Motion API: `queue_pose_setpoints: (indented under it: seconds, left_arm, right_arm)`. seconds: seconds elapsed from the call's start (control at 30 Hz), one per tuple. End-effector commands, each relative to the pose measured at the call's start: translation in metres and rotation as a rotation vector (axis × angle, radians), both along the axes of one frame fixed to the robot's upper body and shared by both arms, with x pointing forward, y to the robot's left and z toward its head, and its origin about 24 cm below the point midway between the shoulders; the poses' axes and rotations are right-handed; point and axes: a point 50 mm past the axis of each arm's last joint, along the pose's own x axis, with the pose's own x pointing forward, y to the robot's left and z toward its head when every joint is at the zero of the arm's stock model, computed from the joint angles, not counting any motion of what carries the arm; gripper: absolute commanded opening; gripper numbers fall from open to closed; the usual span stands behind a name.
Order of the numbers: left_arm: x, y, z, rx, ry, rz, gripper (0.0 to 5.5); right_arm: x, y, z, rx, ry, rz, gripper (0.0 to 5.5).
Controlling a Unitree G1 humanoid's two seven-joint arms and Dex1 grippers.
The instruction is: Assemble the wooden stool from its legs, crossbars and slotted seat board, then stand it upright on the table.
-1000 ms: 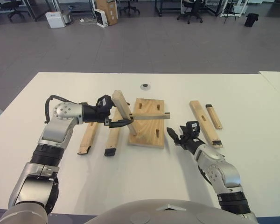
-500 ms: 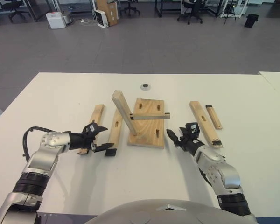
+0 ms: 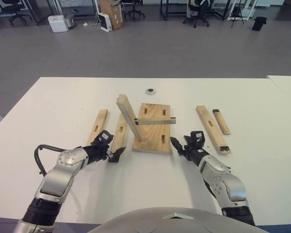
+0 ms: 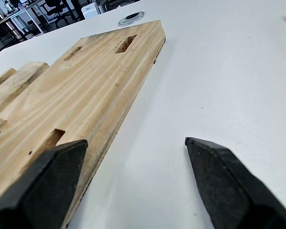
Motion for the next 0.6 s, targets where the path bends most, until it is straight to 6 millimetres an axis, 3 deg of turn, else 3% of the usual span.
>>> queue_pose_setpoints:
  seconds: [0.03, 0.17, 0.3, 0.47, 0.6]
  left_arm:
    - [-0.012, 0.015, -0.039, 0.093, 0.123, 0.063, 4.06]
    - [-0.032, 0.037, -0.082, 0.136, 0.252, 0.106, 4.06]
    - [-0.035, 0.044, -0.114, 0.164, 0.274, 0.126, 4.06]
    - [-0.039, 0.035, -0.126, 0.118, 0.257, 0.099, 3.33]
    - [-0.034, 0.036, -0.120, 0.100, 0.222, 0.066, 2.66]
  right_arm:
    - [-0.002, 0.004, -0.003, -0.004, 0.019, -0.002, 3.83]
    - [-0.001, 0.005, -0.003, -0.001, 0.017, -0.009, 3.83]
    - [0.000, 0.004, -0.003, -0.001, 0.016, -0.014, 3.83]
    - [0.002, 0.005, -0.003, -0.010, 0.013, -0.016, 3.83]
    - [0.004, 0.004, -0.003, -0.012, 0.010, -0.024, 3.83]
